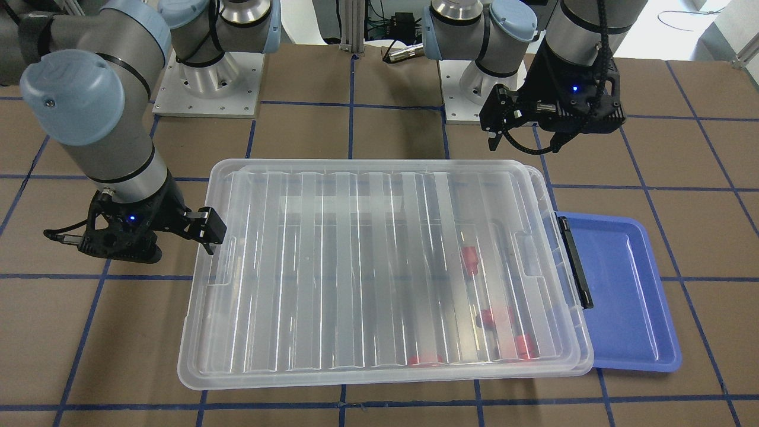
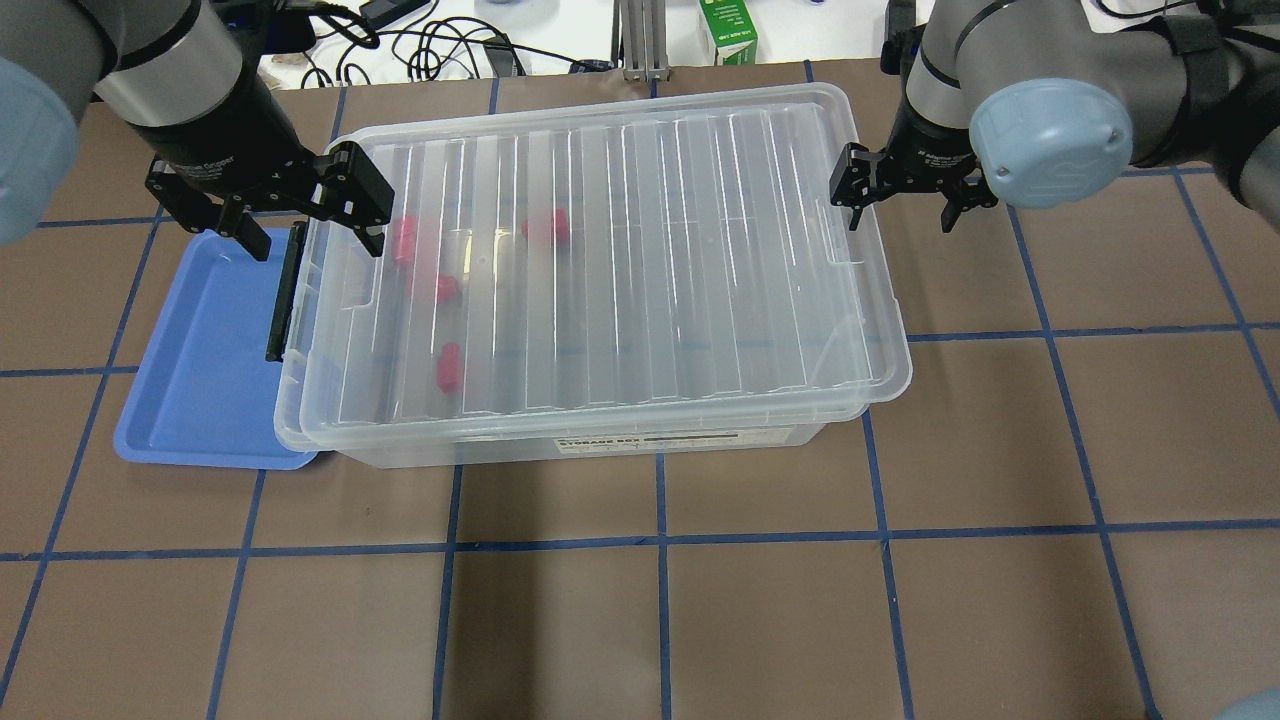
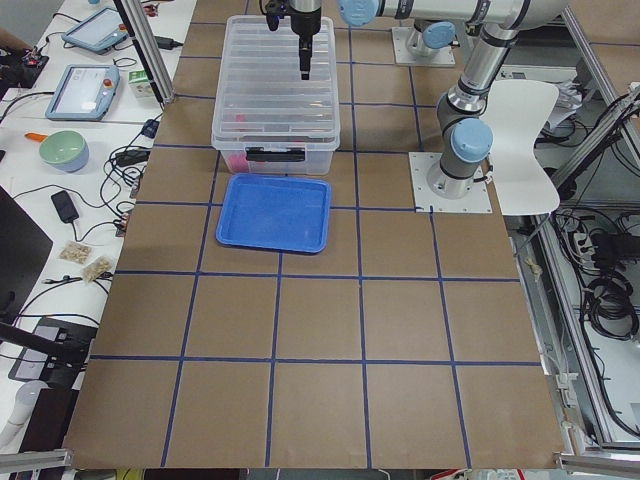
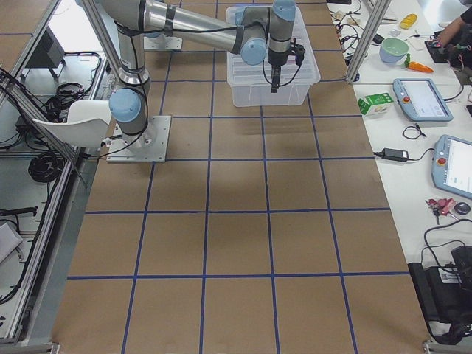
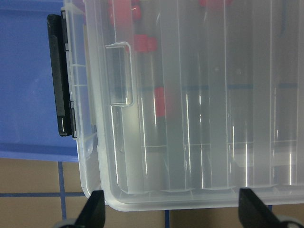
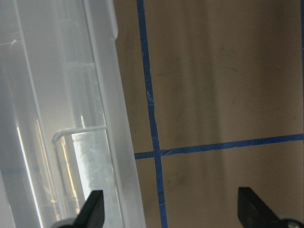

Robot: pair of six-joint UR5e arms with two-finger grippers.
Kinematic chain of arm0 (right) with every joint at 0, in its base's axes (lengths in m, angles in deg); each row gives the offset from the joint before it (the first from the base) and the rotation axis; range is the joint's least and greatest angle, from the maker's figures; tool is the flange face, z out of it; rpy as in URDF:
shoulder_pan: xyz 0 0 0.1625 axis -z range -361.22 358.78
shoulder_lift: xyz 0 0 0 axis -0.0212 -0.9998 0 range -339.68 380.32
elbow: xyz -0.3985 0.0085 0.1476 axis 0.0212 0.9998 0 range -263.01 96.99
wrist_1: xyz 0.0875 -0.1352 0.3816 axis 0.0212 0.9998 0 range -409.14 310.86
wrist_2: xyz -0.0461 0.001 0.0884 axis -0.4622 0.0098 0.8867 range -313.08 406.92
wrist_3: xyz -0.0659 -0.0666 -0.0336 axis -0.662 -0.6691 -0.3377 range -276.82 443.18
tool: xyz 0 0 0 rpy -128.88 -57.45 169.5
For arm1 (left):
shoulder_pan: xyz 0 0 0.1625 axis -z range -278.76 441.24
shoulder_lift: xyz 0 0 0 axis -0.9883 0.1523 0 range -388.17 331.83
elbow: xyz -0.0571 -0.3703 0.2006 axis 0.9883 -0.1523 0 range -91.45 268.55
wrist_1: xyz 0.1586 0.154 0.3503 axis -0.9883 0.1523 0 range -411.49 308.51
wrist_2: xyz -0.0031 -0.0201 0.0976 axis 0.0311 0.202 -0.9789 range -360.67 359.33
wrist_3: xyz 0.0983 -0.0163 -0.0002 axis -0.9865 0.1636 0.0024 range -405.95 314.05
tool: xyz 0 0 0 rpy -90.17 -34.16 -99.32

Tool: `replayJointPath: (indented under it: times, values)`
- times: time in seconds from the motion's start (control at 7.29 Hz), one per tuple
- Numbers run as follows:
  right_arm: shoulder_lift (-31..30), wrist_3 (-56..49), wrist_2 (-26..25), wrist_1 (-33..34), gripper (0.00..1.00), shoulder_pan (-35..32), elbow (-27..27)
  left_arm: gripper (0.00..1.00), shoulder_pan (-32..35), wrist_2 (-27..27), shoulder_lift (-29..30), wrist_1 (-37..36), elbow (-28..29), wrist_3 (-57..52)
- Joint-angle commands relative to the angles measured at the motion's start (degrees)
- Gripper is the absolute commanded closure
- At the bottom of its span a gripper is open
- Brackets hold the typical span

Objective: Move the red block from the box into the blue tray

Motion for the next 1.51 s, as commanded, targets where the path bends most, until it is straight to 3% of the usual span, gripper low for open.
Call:
replayJointPath:
  times: [0.0, 0.96, 1.37]
  values:
    - [0.8, 0.0, -0.1, -0.2, 0.00, 0.3, 0.1, 0.00, 0.0, 0.2, 0.1, -0.2, 0.0, 0.0]
    - [0.8, -0.4, -0.2, -0.3, 0.00, 3.9, 0.2, 0.00, 0.0, -0.4, 0.0, -0.3, -0.1, 0.0]
    - [0.7, -6.5, -0.1, -0.6, 0.00, 9.0, 0.4, 0.00, 0.0, -0.4, 0.0, -0.3, -0.1, 0.0]
